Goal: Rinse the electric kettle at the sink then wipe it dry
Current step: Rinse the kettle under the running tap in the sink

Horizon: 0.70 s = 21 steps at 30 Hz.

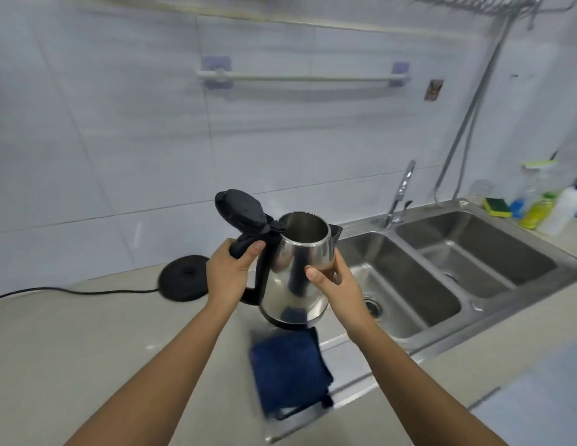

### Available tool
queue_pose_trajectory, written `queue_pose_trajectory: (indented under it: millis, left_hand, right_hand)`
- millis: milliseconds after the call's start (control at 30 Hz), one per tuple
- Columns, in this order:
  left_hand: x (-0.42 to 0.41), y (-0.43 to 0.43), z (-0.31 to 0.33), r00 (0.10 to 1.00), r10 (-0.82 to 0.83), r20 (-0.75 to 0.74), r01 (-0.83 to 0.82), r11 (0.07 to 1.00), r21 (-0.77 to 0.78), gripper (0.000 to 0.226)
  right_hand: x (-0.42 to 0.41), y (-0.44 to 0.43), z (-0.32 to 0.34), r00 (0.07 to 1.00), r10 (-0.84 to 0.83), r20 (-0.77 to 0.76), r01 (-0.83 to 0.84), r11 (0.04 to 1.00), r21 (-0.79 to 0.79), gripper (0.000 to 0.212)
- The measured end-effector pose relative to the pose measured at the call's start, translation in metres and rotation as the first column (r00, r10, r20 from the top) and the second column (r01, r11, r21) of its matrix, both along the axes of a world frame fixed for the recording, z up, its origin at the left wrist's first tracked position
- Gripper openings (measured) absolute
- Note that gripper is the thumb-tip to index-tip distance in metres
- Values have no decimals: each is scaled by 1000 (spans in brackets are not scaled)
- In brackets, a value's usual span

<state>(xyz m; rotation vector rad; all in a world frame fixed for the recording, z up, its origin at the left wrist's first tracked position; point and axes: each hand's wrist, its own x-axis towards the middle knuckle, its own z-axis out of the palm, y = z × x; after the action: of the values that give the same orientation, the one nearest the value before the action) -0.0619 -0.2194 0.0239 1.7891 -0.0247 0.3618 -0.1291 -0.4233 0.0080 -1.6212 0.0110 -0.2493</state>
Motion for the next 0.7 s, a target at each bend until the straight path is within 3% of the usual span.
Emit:
queue_pose_trajectory:
  millis: [367,700]
  left_hand:
    - [40,-210,-39,989,-31,-145,25,999,-39,42]
    - [80,-285,-63,973,-5,-229,5,1000,0,36]
  right_hand:
    - [29,-207,-22,996,-6,-94,6,1000,-3,48]
    - [77,-285,-55,980,44,-194,-40,999,20,59]
